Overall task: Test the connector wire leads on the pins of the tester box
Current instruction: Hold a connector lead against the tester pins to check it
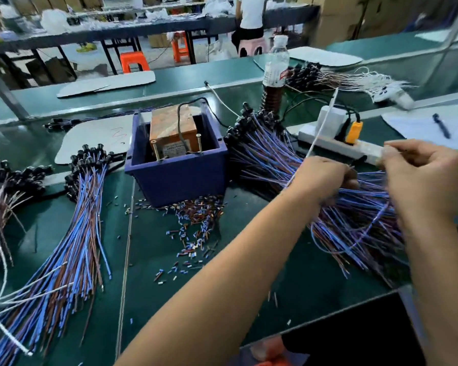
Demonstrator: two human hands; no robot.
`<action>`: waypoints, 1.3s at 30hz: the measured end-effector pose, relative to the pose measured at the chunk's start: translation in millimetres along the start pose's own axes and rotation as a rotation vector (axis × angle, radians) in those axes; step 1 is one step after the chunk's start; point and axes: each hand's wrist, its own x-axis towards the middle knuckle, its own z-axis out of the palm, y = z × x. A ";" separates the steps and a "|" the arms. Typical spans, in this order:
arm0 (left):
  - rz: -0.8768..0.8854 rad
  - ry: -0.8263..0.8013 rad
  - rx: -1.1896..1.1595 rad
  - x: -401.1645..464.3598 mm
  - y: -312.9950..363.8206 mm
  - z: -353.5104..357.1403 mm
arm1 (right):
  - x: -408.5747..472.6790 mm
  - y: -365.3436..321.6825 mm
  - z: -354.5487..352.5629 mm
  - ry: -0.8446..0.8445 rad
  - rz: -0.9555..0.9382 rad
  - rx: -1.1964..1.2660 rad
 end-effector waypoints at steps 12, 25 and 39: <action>-0.071 0.175 -0.781 38.4 27.5 22.4 | 0.3 -10.3 2.8 -0.427 -0.123 -0.285; 0.239 0.786 0.177 33.4 43.9 -59.6 | -3.2 -17.1 44.0 -0.400 -0.422 -0.456; 0.301 -0.235 0.016 -94.0 -4.6 -155.6 | -56.8 -46.3 85.0 -0.066 -0.611 -0.130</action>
